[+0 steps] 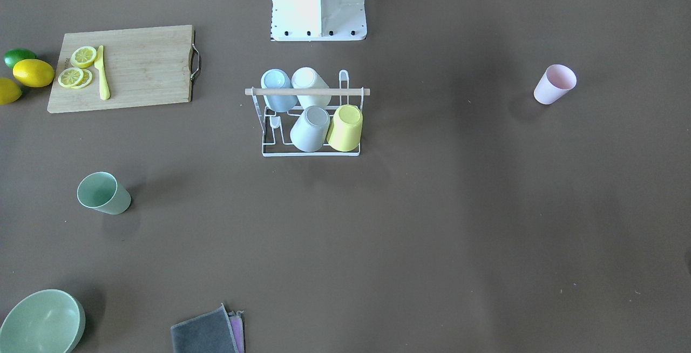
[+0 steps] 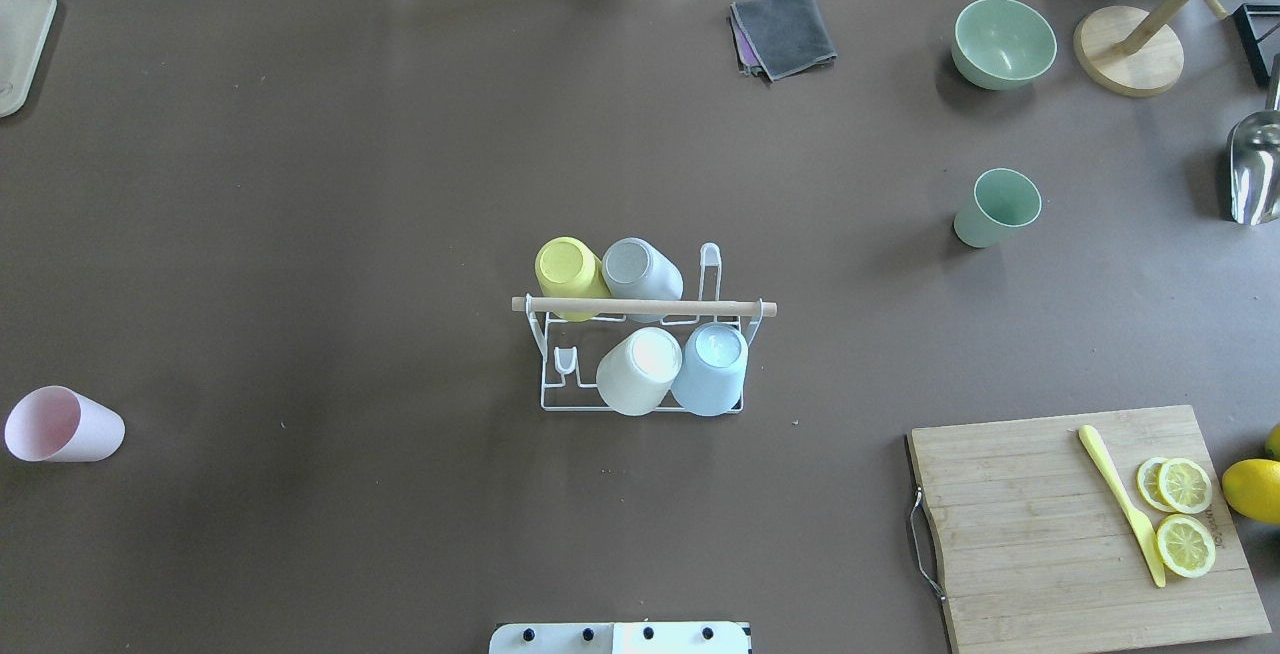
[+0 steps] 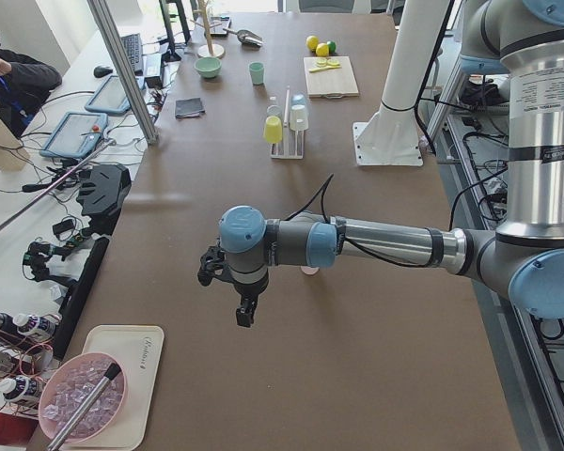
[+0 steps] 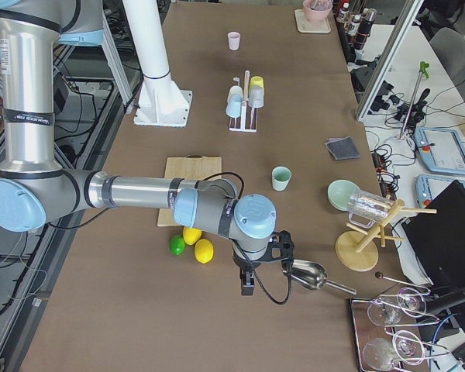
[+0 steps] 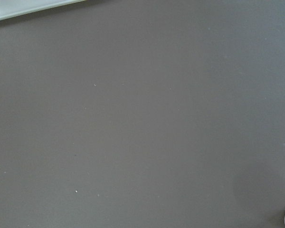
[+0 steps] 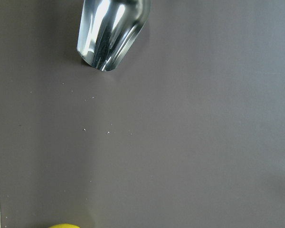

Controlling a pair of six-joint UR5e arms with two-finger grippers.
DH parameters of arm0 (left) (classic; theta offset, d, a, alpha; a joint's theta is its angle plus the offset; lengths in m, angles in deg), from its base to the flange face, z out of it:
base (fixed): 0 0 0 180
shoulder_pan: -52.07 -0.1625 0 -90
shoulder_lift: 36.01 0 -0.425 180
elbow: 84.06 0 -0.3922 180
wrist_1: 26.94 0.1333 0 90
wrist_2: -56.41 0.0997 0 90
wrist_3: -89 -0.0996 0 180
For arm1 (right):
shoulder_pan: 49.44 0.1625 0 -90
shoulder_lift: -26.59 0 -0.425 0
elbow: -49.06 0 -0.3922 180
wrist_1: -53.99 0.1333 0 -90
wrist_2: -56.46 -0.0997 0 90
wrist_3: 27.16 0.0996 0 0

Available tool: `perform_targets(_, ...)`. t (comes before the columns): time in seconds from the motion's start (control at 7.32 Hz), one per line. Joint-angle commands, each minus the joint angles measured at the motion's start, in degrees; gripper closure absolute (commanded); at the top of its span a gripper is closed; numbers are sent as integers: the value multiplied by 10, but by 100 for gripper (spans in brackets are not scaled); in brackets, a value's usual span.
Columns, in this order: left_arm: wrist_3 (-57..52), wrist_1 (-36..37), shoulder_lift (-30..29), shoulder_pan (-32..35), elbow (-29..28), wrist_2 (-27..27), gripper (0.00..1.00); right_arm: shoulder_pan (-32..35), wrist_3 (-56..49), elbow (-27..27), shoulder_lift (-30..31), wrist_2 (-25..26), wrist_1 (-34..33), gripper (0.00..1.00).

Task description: Place cup on cup holder

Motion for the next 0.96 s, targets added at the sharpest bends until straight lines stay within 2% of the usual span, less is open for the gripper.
perform_targets(0.0, -2, -55, 1, -6, -3, 3, 2, -34, 1, 1, -3, 3, 0, 0)
perform_targets(0.41, -1, -76, 4, -16, 0, 4, 2, -74, 4, -1, -21, 13, -1, 0)
perform_targets(0.55, 1, -75, -1, -44, 0, 6, 2, -106, 5, -2, -40, 13, -6, 0)
perform_targets(0.68, 1, -76, -3, -52, 2, 16, 2, -109, 8, -6, -48, 10, -7, 0)
perform_targets(0.82, -1, -76, -8, -82, 14, 73, 2, -139, 13, -11, -49, 13, -6, 0)
